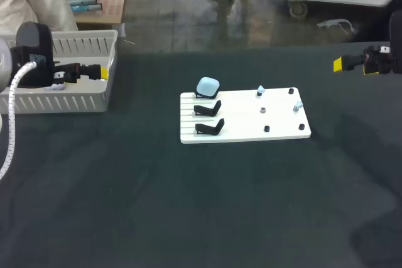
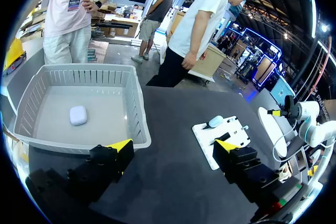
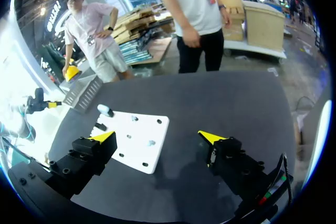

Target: Pick up each earbud case from the left stands, insert the matching earbuds, close the lid, and place the case in the box.

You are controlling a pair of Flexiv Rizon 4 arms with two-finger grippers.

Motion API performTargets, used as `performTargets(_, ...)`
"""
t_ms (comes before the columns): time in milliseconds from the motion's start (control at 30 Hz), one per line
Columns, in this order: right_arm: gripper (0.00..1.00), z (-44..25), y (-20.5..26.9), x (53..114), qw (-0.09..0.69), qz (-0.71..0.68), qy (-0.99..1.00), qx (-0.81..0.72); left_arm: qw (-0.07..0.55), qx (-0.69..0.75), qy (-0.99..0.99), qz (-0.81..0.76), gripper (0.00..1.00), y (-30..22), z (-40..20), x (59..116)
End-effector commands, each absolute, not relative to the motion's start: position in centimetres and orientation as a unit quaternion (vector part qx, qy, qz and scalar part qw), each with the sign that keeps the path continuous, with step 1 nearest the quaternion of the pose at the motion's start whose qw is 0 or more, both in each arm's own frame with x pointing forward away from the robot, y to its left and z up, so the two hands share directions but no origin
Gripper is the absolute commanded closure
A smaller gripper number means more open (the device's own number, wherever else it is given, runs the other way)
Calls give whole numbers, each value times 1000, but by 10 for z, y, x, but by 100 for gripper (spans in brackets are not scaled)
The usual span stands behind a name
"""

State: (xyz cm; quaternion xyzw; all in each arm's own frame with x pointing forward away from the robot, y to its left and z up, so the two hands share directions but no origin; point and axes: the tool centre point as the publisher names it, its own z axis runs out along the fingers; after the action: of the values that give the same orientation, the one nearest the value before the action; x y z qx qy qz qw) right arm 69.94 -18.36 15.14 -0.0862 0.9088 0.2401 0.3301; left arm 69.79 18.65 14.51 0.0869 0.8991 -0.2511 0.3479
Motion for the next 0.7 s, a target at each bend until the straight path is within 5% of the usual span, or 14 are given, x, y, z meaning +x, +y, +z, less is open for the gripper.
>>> performTargets(33,0,151,-184,700,330,241,908,-87,345,85,902,-247,0,185,147,698)
performTargets(500,0,151,-184,700,330,241,908,-87,345,85,902,-247,0,185,147,698)
performTargets(700,0,151,-184,700,330,241,908,-87,454,222,808,-303,0,186,145,701)
